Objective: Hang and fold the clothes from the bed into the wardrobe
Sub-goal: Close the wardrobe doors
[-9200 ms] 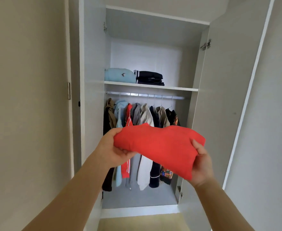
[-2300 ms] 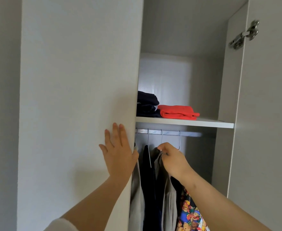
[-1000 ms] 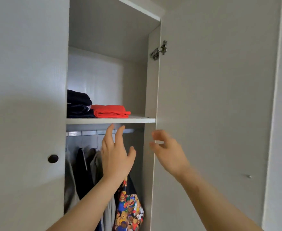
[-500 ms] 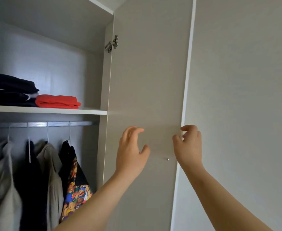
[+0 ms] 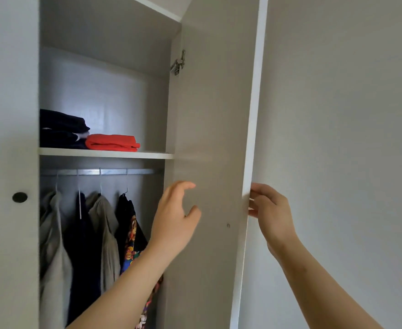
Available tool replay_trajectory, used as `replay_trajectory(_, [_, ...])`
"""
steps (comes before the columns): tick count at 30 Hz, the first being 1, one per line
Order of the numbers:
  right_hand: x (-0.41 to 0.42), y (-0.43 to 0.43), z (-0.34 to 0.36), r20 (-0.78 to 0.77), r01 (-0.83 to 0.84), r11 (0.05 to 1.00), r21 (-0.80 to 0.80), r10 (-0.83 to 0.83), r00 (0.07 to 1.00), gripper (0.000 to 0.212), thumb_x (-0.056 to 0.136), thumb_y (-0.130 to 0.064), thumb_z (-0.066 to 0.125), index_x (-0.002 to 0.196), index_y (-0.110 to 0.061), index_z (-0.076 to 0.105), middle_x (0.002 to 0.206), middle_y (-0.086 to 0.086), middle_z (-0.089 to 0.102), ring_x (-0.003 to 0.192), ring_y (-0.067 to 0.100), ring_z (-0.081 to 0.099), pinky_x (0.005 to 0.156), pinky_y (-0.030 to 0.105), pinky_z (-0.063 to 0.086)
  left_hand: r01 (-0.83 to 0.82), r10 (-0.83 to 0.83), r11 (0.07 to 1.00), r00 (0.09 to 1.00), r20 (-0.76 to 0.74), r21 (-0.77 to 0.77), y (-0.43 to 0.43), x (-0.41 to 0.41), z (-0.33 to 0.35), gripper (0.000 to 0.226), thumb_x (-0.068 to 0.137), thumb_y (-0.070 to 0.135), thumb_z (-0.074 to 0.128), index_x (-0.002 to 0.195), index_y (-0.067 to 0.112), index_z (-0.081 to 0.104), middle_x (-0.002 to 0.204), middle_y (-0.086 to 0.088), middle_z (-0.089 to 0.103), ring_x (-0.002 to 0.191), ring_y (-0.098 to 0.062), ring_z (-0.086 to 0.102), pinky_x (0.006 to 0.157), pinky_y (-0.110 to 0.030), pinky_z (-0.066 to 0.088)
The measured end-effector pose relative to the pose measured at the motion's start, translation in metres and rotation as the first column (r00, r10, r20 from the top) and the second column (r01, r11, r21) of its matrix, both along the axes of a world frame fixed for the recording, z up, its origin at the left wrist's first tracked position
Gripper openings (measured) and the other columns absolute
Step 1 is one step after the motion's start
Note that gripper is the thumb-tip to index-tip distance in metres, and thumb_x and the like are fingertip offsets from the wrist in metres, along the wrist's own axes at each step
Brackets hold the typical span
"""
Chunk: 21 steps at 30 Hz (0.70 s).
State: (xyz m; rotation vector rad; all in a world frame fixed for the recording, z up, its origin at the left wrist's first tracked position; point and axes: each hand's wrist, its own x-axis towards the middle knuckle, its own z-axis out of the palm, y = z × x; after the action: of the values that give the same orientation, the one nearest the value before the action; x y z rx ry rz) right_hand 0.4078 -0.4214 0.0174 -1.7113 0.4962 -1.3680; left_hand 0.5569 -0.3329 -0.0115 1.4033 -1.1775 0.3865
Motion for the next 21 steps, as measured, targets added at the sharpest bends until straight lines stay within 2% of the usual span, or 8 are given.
replay_trajectory(3, [0.011, 0.016, -0.003, -0.055, -0.156, 0.985, -0.068, 0.152, 0.987, 0.052, 0.086, 0.009, 0.031, 0.088, -0.026, 0.07, 0.091, -0.008, 0.073, 0.08, 0.006, 0.067, 0.066, 0.013, 0.051, -0.029, 0.028, 0.999, 0.999, -0.037, -0.017, 0.022, 0.018, -0.009, 0.042, 0.083, 0.006, 0.059, 0.112, 0.035, 0.048, 0.113, 0.017, 0.042, 0.102, 0.005, 0.041, 0.08, -0.006, 0.031])
replay_trajectory(6, [0.032, 0.033, -0.008, -0.079, -0.293, 0.952, -0.094, 0.286, 0.955, 0.049, 0.09, 0.007, 0.035, 0.087, -0.028, 0.068, 0.095, -0.015, 0.07, 0.085, 0.001, 0.067, 0.073, 0.007, 0.049, -0.082, 0.077, 0.995, 0.993, -0.094, -0.053, 0.046, 0.037, -0.016, 0.04, 0.086, 0.006, 0.057, 0.113, 0.035, 0.05, 0.108, 0.023, 0.044, 0.108, 0.0, 0.045, 0.084, -0.011, 0.032])
replay_trajectory(8, [0.052, 0.044, -0.012, -0.096, -0.374, 0.923, -0.093, 0.366, 0.926, 0.044, 0.093, 0.003, 0.038, 0.088, -0.028, 0.069, 0.095, -0.019, 0.07, 0.093, 0.0, 0.065, 0.076, 0.005, 0.047, -0.132, 0.124, 0.989, 0.985, -0.119, -0.062, 0.062, 0.051, -0.019, 0.04, 0.086, 0.006, 0.057, 0.11, 0.036, 0.049, 0.105, 0.028, 0.043, 0.107, -0.003, 0.047, 0.083, -0.012, 0.035])
replay_trajectory(11, [0.085, 0.058, -0.024, -0.201, -0.441, 0.894, -0.077, 0.419, 0.885, 0.032, 0.092, -0.006, 0.049, 0.088, -0.031, 0.069, 0.098, -0.023, 0.068, 0.09, -0.005, 0.063, 0.075, 0.003, 0.044, -0.217, 0.213, 0.976, 0.971, -0.11, -0.033, 0.086, 0.073, -0.021, 0.04, 0.087, 0.005, 0.055, 0.111, 0.035, 0.048, 0.109, 0.019, 0.046, 0.107, -0.002, 0.047, 0.083, -0.011, 0.034])
replay_trajectory(14, [0.121, 0.069, -0.035, -0.288, -0.503, 0.864, -0.019, 0.477, 0.83, 0.03, 0.087, -0.004, 0.055, 0.07, -0.025, 0.067, 0.075, -0.017, 0.067, 0.072, -0.003, 0.062, 0.07, 0.009, 0.046, -0.344, 0.344, 0.939, 0.936, -0.07, 0.015, 0.111, 0.096, -0.022, 0.04, 0.086, 0.003, 0.055, 0.118, 0.026, 0.051, 0.115, 0.015, 0.046, 0.107, -0.002, 0.046, 0.08, -0.007, 0.032])
replay_trajectory(16, [0.144, 0.077, -0.038, -0.325, -0.524, 0.852, 0.011, 0.498, 0.804, 0.031, 0.086, -0.002, 0.053, 0.068, -0.023, 0.066, 0.07, -0.015, 0.065, 0.074, 0.001, 0.061, 0.075, 0.017, 0.048, -0.424, 0.425, 0.904, 0.905, -0.017, 0.054, 0.128, 0.113, -0.023, 0.04, 0.086, 0.002, 0.055, 0.122, 0.02, 0.052, 0.115, 0.015, 0.043, 0.106, -0.001, 0.043, 0.083, -0.01, 0.033])
replay_trajectory(19, [0.176, 0.088, -0.041, -0.317, -0.567, 0.823, 0.018, 0.543, 0.778, 0.033, 0.085, 0.004, 0.054, 0.074, -0.025, 0.065, 0.073, -0.017, 0.067, 0.073, -0.004, 0.062, 0.068, 0.009, 0.047, -0.479, 0.482, 0.873, 0.876, -0.018, 0.093, 0.152, 0.137, -0.025, 0.038, 0.087, 0.003, 0.054, 0.122, 0.018, 0.052, 0.115, 0.014, 0.042, 0.105, -0.002, 0.041, 0.086, -0.018, 0.036])
replay_trajectory(21, [0.198, 0.096, -0.043, -0.323, -0.587, 0.809, -0.003, 0.555, 0.766, 0.034, 0.087, 0.004, 0.055, 0.078, -0.027, 0.066, 0.077, -0.017, 0.067, 0.072, -0.007, 0.062, 0.068, 0.007, 0.046, -0.514, 0.518, 0.852, 0.855, -0.024, 0.097, 0.166, 0.153, -0.028, 0.038, 0.087, 0.004, 0.053, 0.122, 0.02, 0.051, 0.119, 0.012, 0.045, 0.105, -0.004, 0.043, 0.086, -0.02, 0.037])
